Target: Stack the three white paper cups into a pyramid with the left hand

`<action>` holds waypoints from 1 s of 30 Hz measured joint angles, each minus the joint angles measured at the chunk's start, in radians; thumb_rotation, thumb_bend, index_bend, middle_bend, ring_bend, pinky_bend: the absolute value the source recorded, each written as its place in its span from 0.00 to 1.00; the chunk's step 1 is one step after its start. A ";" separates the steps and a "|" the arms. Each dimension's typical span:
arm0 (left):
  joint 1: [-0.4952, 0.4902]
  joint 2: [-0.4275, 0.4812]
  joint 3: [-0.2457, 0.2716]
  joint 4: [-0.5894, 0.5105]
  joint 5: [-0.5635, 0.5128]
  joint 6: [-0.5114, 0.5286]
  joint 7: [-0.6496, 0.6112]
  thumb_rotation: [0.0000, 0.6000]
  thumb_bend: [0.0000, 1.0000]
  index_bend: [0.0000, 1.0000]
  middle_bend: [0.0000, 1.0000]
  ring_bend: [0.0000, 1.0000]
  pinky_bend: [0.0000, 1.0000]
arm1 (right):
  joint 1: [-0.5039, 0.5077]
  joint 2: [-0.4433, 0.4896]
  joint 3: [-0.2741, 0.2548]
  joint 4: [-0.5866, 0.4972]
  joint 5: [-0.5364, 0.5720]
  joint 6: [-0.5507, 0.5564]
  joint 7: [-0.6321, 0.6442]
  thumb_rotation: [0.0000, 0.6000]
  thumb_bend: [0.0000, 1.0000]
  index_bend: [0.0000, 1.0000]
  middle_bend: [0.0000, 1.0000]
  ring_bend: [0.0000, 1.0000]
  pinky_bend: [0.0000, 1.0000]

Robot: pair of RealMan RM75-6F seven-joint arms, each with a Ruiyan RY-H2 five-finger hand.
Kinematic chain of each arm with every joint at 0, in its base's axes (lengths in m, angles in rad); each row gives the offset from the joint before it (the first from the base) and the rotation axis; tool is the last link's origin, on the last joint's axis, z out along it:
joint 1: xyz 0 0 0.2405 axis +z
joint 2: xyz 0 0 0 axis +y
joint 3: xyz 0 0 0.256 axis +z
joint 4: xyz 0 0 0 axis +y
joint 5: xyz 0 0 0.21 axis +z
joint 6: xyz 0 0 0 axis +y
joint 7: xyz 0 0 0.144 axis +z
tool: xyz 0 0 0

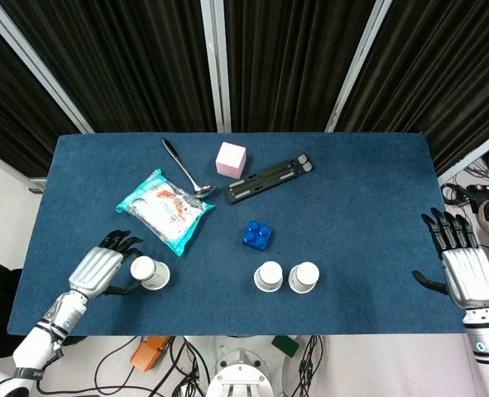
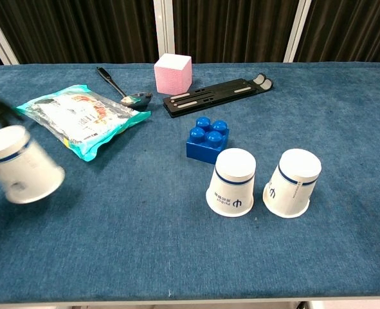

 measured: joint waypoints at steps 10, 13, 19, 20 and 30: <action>-0.200 -0.103 -0.130 -0.034 0.061 -0.142 0.041 0.80 0.32 0.40 0.15 0.05 0.00 | -0.021 0.006 -0.009 0.015 -0.043 0.062 0.059 1.00 0.24 0.00 0.03 0.00 0.01; -0.278 -0.142 -0.180 -0.044 0.034 -0.216 0.080 0.80 0.32 0.40 0.15 0.04 0.00 | -0.037 0.008 -0.013 0.026 -0.044 0.080 0.083 1.00 0.24 0.00 0.03 0.00 0.01; -0.416 -0.220 -0.273 -0.046 -0.078 -0.326 0.188 0.80 0.32 0.40 0.15 0.04 0.00 | -0.053 0.003 -0.022 0.046 -0.031 0.082 0.109 1.00 0.24 0.00 0.03 0.00 0.01; -0.435 -0.232 -0.285 -0.045 -0.100 -0.337 0.215 0.80 0.32 0.40 0.15 0.04 0.00 | -0.055 0.002 -0.023 0.048 -0.031 0.082 0.112 1.00 0.24 0.00 0.03 0.00 0.01; -0.581 -0.314 -0.337 -0.035 -0.324 -0.354 0.475 0.80 0.32 0.40 0.15 0.04 0.00 | -0.064 -0.004 -0.022 0.065 -0.020 0.084 0.131 1.00 0.24 0.00 0.03 0.00 0.01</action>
